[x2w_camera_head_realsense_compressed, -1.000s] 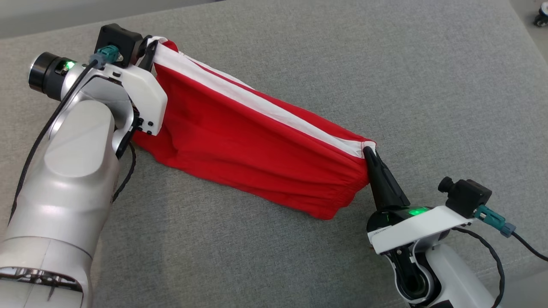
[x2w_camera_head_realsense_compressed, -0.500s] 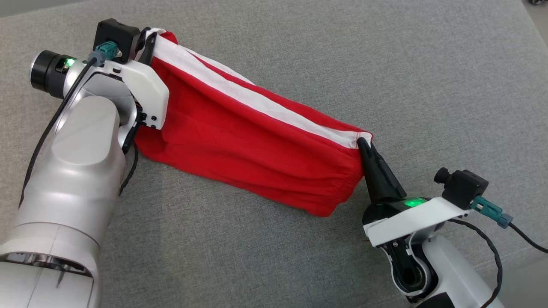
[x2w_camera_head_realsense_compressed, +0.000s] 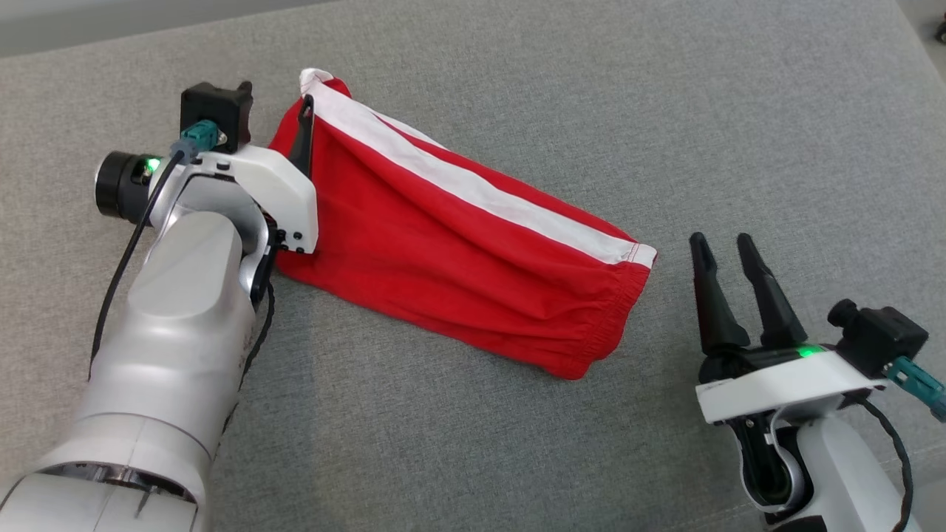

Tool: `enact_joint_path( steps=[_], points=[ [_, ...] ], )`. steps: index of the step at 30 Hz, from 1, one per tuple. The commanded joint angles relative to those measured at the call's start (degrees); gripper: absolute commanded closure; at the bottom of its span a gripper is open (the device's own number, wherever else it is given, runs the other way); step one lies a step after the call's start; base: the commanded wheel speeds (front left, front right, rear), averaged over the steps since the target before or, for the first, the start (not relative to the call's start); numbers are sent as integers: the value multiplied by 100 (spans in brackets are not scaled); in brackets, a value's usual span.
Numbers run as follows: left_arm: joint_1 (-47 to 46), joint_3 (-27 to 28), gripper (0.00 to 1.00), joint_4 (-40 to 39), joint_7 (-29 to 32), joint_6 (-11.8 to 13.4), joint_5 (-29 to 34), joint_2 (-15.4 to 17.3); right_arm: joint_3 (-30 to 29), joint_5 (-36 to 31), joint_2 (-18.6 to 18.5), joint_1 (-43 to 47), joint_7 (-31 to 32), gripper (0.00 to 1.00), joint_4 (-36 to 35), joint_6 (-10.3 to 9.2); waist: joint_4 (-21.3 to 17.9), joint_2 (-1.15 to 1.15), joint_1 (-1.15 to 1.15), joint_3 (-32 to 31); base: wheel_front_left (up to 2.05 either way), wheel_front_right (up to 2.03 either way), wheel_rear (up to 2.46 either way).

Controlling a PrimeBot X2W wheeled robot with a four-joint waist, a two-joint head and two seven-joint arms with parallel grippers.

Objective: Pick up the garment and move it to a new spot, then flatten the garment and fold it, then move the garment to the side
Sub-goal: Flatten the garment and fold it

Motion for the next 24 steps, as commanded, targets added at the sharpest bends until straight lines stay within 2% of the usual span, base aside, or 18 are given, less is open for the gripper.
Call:
enact_joint_path(
  steps=[1,7,13,24],
  points=[
    [155,56,0,69,-29,26,-132,-16,-211,-192,-24,171,1,0,-41,3,82,0,0,-138,0,0,0],
    [476,66,0,254,350,-10,-369,-74,-622,-363,-23,396,1,0,-76,3,137,0,0,-309,0,0,0],
    [621,26,0,306,524,-2,-474,-88,-792,-459,-25,455,1,0,-104,3,135,0,0,-350,0,0,0],
    [756,-134,0,314,479,194,-609,-96,-787,-549,-24,452,1,0,-101,3,10,0,0,-383,0,0,0]
  ],
)
